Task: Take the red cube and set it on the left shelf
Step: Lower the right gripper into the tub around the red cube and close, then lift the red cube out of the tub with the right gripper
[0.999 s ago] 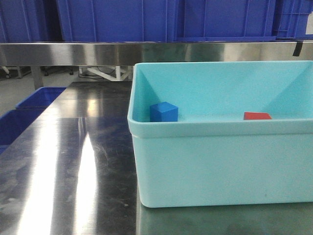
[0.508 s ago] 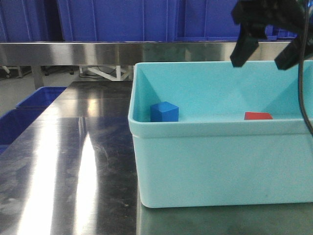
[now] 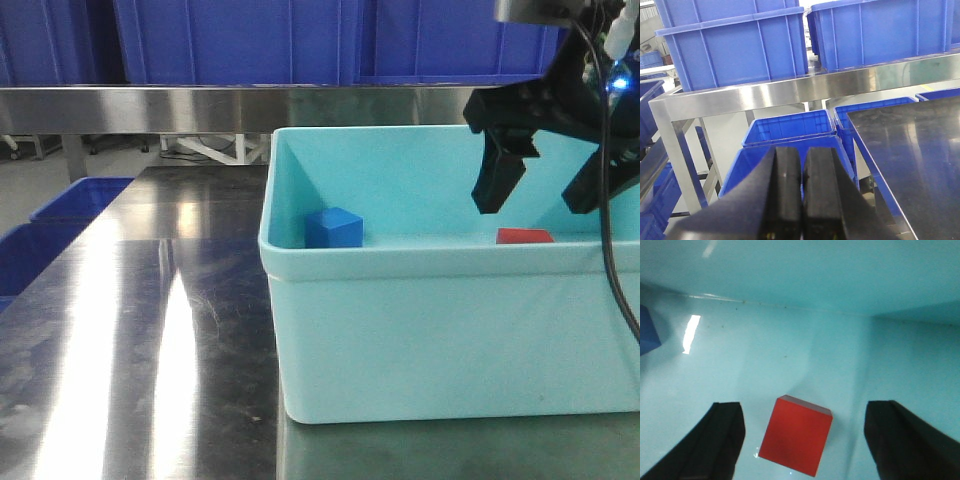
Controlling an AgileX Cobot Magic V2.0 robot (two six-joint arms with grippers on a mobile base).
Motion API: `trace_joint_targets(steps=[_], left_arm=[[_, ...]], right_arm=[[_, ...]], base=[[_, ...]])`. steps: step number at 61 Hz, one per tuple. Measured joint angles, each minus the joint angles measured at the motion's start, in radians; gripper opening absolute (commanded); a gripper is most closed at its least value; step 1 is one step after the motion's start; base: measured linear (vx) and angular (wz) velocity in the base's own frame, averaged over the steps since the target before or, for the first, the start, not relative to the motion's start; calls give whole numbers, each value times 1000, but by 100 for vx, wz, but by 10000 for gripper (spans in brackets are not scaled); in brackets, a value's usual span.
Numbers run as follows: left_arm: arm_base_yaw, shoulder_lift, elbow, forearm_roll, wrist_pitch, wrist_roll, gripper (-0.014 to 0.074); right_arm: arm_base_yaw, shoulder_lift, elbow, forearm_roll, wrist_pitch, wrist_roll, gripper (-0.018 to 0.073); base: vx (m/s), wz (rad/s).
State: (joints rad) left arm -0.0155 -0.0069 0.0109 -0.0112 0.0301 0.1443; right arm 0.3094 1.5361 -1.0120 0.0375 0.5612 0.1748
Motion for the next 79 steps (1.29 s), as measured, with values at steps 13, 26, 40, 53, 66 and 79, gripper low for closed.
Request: trace_joint_targets(steps=[13,26,40,53,66,79], left_arm=[[0,0,0,0,0,0,106],[0,0,0,0,0,0,106],[0,0,0,0,0,0,106],[0,0,0,0,0,0,106],[0,0,0,0,0,0,106],[0,0,0,0,0,0,106]], right_arm=[[0,25,-2,0,2,1,603],[5,70,-2,0,2,1,603],[14,100,-2,0,2,1,603],[14,119,-2,0,2,1,567],[14,119,-2,0,-12,1,334],[14,115,-2,0,-33,1,74]], base=[[0,0],[0,0],[0,0],[0,0],[0,0],[0,0]])
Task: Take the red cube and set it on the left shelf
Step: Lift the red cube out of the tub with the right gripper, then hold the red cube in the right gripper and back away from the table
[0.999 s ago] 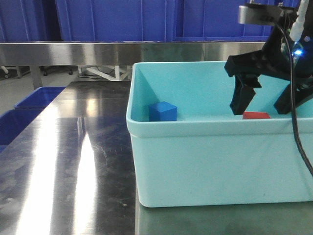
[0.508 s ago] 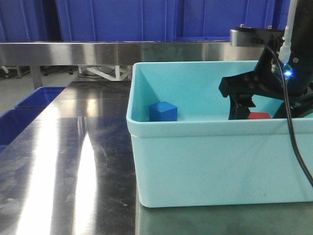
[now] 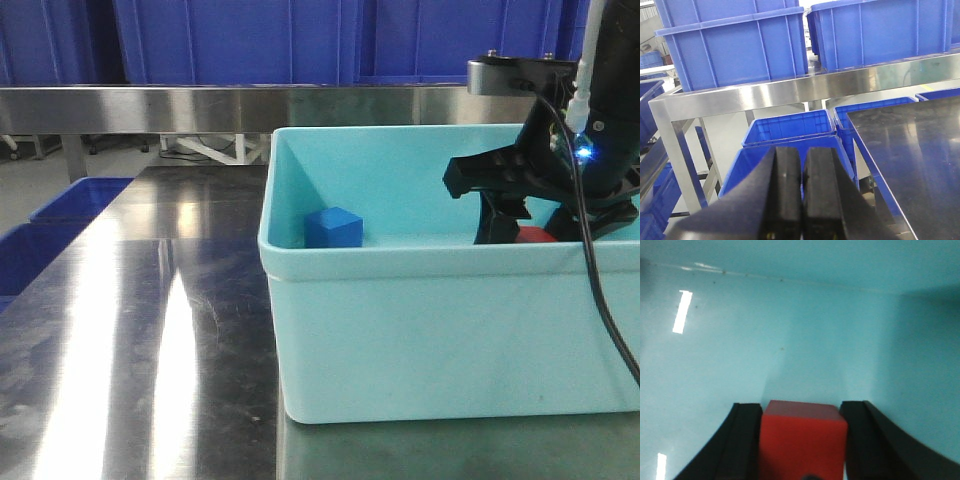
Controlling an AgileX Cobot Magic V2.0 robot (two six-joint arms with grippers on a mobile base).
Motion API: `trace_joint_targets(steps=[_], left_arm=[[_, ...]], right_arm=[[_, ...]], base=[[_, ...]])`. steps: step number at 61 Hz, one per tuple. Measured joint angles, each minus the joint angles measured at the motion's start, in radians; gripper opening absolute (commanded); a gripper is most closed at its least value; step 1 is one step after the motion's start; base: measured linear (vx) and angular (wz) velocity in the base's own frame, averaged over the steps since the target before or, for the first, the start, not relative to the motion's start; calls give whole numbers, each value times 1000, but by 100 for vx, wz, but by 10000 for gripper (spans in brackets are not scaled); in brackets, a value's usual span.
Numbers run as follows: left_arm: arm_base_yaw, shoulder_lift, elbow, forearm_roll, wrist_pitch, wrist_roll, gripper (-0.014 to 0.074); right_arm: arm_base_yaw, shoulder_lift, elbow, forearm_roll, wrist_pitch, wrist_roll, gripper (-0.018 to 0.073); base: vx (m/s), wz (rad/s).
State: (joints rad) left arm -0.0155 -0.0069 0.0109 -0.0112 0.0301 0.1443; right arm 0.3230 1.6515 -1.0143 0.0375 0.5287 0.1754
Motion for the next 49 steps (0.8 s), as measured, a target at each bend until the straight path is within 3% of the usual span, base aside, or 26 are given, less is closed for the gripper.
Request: trace_joint_targets(steps=[11,28,49], left_arm=[[0,0,0,0,0,0,106],[0,0,0,0,0,0,106],[0,0,0,0,0,0,106]], right_arm=[[6,-86,-20,0,-28,0,59],[1,-359,-17,-21,-202,0,59],[-84,-701,178,-25,-249,0,59]], base=[[0,0],[0,0],[-1,-4]])
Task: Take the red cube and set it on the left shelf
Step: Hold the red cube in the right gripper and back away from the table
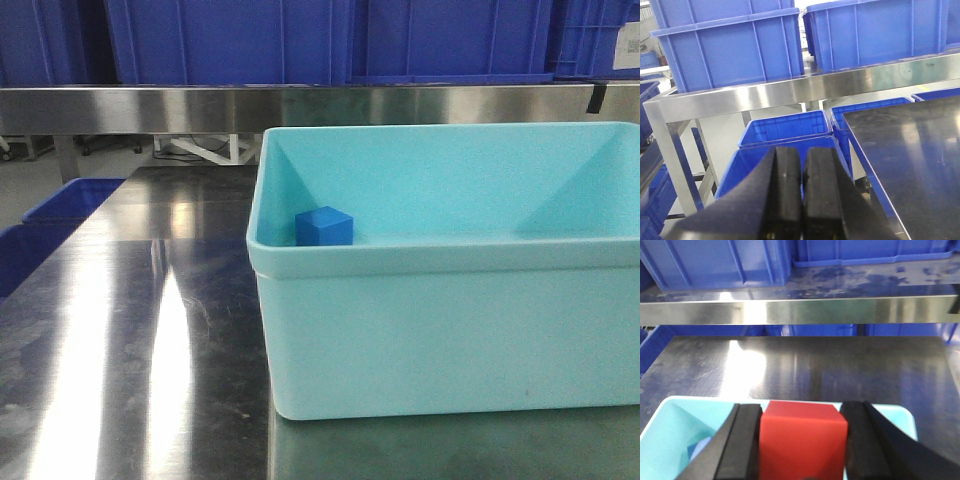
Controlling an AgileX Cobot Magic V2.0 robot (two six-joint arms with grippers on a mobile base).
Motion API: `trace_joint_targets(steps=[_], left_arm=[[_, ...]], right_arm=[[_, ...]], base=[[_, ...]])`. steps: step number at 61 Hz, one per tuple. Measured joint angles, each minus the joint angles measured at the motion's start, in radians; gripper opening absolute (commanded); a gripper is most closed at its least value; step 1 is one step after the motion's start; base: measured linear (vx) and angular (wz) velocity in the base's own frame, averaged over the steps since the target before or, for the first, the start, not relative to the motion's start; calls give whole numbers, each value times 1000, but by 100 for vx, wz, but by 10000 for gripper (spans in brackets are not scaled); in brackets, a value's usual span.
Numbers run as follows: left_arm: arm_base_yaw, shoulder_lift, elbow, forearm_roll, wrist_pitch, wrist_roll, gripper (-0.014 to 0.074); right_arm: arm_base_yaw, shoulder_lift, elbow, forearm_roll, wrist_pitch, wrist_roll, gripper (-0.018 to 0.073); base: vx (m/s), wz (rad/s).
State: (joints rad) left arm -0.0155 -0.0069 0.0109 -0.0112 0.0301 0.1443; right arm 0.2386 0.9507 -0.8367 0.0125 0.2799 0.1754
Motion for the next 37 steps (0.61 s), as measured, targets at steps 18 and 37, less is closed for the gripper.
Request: trace_joint_targets(steps=[18,37], left_arm=[[0,0,0,0,0,0,106],[0,0,0,0,0,0,106]], right_arm=[[-14,-244,215,-53,-24,0,59],[-14,-315,285,-88,-47,0,59]], base=[[0,0],[0,0]])
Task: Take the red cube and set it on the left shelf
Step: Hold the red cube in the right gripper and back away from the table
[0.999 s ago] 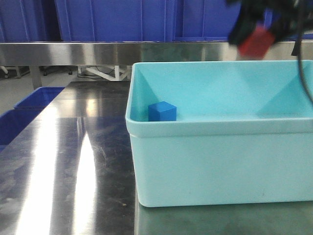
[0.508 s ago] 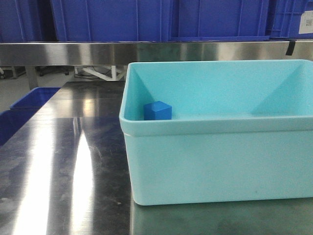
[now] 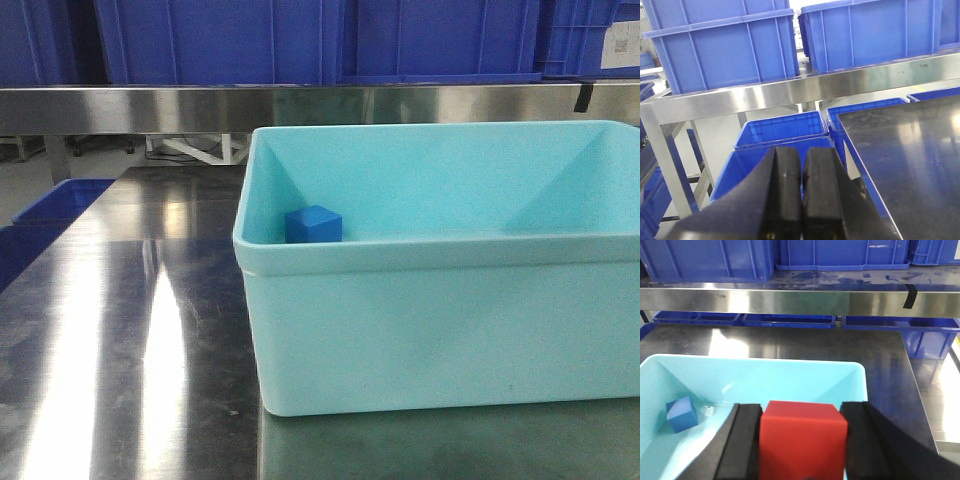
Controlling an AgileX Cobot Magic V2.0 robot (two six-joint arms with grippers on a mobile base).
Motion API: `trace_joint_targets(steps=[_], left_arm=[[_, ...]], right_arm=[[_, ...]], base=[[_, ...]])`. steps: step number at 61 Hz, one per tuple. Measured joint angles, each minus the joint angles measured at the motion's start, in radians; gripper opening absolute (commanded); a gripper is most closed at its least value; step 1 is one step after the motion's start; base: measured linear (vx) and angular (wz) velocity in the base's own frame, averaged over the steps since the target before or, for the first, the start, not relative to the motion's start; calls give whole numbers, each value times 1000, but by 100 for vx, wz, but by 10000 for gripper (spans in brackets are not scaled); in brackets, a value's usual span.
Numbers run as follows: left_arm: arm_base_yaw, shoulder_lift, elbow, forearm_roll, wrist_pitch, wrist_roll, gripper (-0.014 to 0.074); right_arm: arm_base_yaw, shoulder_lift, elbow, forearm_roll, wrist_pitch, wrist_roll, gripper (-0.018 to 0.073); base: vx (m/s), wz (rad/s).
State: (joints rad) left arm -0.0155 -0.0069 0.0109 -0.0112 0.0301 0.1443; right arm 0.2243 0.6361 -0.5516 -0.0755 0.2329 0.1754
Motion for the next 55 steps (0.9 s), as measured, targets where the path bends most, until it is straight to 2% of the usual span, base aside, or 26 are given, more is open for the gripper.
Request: trace_joint_targets(steps=[55], left_arm=[[0,0,0,0,0,0,106]], right_arm=[[0,0,1,-2,-5,0,59]], base=[[0,0]])
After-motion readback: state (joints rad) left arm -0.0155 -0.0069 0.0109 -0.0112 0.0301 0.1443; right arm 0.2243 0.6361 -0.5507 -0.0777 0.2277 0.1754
